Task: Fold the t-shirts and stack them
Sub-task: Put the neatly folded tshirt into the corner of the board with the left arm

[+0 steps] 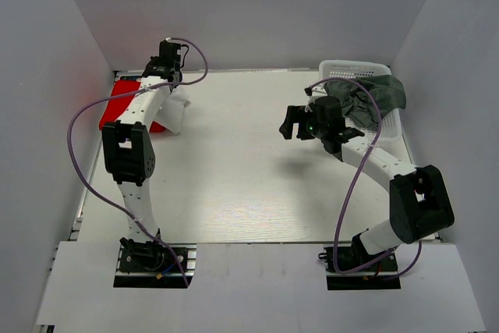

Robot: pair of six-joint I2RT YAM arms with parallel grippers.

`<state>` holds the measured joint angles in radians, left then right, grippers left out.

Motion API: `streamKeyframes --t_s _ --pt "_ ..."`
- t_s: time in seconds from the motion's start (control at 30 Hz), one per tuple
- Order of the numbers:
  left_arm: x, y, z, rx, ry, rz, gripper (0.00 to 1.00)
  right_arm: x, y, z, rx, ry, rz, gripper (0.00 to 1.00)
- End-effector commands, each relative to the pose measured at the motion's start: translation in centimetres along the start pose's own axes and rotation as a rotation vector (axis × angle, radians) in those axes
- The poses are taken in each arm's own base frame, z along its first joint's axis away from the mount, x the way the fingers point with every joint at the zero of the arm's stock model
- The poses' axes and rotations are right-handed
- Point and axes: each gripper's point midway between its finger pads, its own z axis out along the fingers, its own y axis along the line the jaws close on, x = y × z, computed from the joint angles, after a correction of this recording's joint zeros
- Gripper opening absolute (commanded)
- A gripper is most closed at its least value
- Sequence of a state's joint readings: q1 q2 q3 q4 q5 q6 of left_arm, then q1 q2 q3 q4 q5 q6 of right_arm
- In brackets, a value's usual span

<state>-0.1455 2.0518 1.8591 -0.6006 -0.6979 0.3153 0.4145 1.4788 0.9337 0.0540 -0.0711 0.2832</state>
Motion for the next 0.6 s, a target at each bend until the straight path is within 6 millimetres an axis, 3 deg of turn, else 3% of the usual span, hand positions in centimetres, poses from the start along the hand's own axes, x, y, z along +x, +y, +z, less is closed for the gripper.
streamKeyframes --t_s 0.0,0.07,0.27,0.57 --pt "-2.8 5.1 -2.9 -0.075 -0.099 -0.053 0.0 -1.2 0.1 -0.2 0.006 -0.032 -0.016 0.9" --pt "-2.8 5.2 -2.9 -0.075 -0.1 -0.053 0.0 -1.3 0.3 -0.4 -0.002 -0.039 -0.014 0.9" --pt "-5.1 6.8 -5.3 -0.034 -0.176 -0.104 0.0 -1.1 0.5 -0.2 -0.023 -0.038 -0.014 0.9" --pt "-4.2 7.9 -6.1 -0.078 -0.165 -0.132 0.0 -0.9 0.9 -0.4 -0.044 -0.029 -0.022 0.9"
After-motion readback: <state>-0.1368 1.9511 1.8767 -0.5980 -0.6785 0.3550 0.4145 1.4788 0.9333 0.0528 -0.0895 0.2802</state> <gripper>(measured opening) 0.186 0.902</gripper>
